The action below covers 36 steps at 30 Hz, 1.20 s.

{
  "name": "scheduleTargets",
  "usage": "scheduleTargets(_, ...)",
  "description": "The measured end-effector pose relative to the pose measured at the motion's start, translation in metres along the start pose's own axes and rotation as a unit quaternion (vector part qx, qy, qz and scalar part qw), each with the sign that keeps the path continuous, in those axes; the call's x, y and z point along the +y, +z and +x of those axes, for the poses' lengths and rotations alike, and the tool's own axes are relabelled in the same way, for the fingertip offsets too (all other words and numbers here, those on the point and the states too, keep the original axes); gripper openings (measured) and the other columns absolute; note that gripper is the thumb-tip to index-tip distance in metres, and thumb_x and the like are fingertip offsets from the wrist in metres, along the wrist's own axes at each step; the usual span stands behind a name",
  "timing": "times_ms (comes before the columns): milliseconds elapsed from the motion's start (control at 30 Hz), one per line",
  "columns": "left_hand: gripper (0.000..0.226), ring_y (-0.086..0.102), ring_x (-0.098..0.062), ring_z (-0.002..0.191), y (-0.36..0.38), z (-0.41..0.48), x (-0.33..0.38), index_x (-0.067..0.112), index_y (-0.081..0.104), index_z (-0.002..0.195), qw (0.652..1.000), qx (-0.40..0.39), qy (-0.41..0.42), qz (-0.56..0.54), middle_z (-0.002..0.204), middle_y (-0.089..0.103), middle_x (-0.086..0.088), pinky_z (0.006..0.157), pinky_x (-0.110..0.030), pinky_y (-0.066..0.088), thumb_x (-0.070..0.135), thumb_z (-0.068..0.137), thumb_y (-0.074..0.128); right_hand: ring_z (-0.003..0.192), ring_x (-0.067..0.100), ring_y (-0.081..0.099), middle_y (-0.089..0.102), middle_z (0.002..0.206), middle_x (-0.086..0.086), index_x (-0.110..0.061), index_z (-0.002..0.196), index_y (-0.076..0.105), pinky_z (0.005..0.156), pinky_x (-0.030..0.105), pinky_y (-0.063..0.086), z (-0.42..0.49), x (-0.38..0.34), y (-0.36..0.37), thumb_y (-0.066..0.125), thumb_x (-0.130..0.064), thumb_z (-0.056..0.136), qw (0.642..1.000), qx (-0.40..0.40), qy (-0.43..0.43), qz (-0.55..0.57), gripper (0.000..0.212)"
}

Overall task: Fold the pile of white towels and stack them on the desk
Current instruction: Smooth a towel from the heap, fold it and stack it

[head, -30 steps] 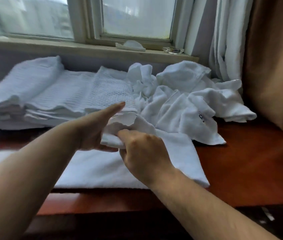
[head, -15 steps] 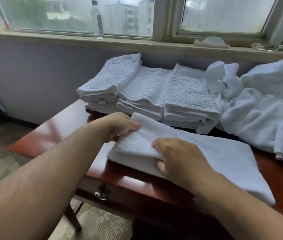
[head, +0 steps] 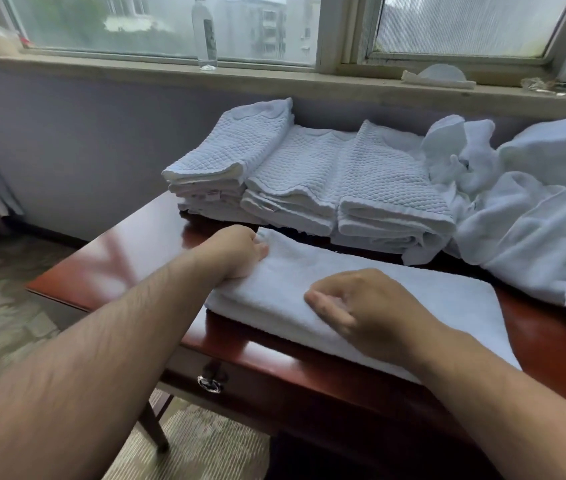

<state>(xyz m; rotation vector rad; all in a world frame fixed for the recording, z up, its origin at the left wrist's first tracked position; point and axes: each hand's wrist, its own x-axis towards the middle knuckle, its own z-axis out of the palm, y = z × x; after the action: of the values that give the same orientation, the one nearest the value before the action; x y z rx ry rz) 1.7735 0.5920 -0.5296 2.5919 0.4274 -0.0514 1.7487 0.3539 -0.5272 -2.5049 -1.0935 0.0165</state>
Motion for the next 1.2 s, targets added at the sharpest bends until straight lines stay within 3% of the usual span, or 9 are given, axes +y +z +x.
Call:
scheduleTargets(100,0.032,0.059,-0.023,0.089,0.004,-0.001,-0.004,0.013,0.061,0.087,0.999,0.039,-0.013,0.023,0.086,0.063,-0.001,0.06,-0.031,0.036,0.042,0.098,0.056,0.088,0.005,0.062,0.069,0.088,-0.02,-0.032,0.089,0.072,0.079,0.034,0.049,-0.004,0.024,-0.008,0.049,-0.042,0.1,0.999,0.041,0.031,0.006,0.028)
scheduleTargets(233,0.052,0.048,-0.03,0.119,0.019,-0.016,-0.003,0.015,0.045,0.133,0.988,0.13,-0.036,0.075,0.129,0.05,-0.008,0.09,-0.043,0.043,0.046,0.094,0.058,0.108,0.012,0.056,0.07,0.11,0.0,-0.018,0.102,0.072,0.095,0.038,0.045,-0.012,0.04,0.002,0.054,-0.031,0.1,0.998,0.058,0.038,0.01,0.023)
scheduleTargets(333,0.045,0.04,-0.029,0.124,0.031,-0.025,0.015,0.025,0.048,0.138,0.961,0.23,0.109,0.106,0.137,0.047,-0.005,0.1,-0.045,0.035,0.027,0.095,0.056,0.115,0.013,0.048,0.068,0.118,0.005,-0.018,0.111,0.073,0.099,0.024,0.037,-0.015,0.039,0.009,0.056,-0.025,0.101,0.997,0.07,0.024,0.011,0.021)
scheduleTargets(467,0.041,0.036,-0.023,0.139,0.05,-0.03,0.045,0.035,0.054,0.14,0.957,0.101,0.268,0.048,0.149,0.047,0.003,0.115,-0.036,0.025,0.037,0.1,0.052,0.125,0.005,0.045,0.065,0.132,-0.003,-0.023,0.119,0.071,0.093,-0.007,0.016,-0.016,0.048,-0.006,0.054,-0.029,0.102,0.995,0.059,0.058,0.054,0.025)
scheduleTargets(633,0.061,0.003,-0.018,0.156,0.076,-0.027,0.044,0.044,0.017,0.157,0.956,-0.02,0.236,0.173,0.169,0.008,0.004,0.125,-0.044,0.006,0.065,0.1,0.024,0.156,0.02,0.009,0.021,0.167,-0.011,-0.042,0.152,0.038,0.126,0.037,0.004,-0.043,0.084,-0.012,0.034,-0.057,0.102,0.983,-0.039,0.171,-0.045,0.052)
scheduleTargets(833,0.062,0.001,-0.018,0.156,0.076,-0.029,0.044,0.044,0.013,0.158,0.954,-0.018,0.238,0.179,0.169,0.005,0.004,0.125,-0.045,0.005,0.065,0.1,0.021,0.156,0.026,0.008,0.021,0.167,-0.004,-0.04,0.153,0.039,0.126,0.041,0.007,-0.064,0.11,-0.022,0.039,-0.05,0.102,0.963,0.03,0.269,-0.008,0.051)
scheduleTargets(1033,0.065,0.001,-0.018,0.156,0.077,-0.027,0.044,0.044,0.011,0.158,0.953,-0.019,0.237,0.189,0.169,0.005,0.005,0.125,-0.044,0.005,0.068,0.098,0.016,0.123,0.024,0.054,0.05,0.143,0.006,-0.024,0.149,0.043,0.103,0.038,0.044,-0.095,0.106,-0.027,0.07,-0.033,0.088,0.846,0.271,0.405,0.217,0.067)
scheduleTargets(1133,0.073,0.001,-0.018,0.156,0.076,-0.029,0.043,0.044,0.012,0.158,0.953,-0.022,0.238,0.186,0.169,0.005,0.005,0.125,-0.045,0.005,0.073,0.09,0.009,0.1,0.024,0.07,0.069,0.123,0.01,-0.008,0.14,0.053,0.083,0.041,0.06,-0.104,0.102,-0.037,0.07,-0.029,0.092,0.741,0.247,0.44,0.444,0.055)
scheduleTargets(1200,0.078,0.002,-0.018,0.156,0.076,-0.031,0.041,0.044,0.011,0.158,0.953,-0.021,0.238,0.186,0.169,0.006,0.005,0.125,-0.045,0.005,0.075,0.087,0.005,0.089,0.026,0.075,0.077,0.103,0.012,0.0,0.122,0.065,0.081,0.042,0.061,-0.109,0.093,-0.04,0.066,-0.022,0.096,0.72,0.178,0.413,0.528,0.035)
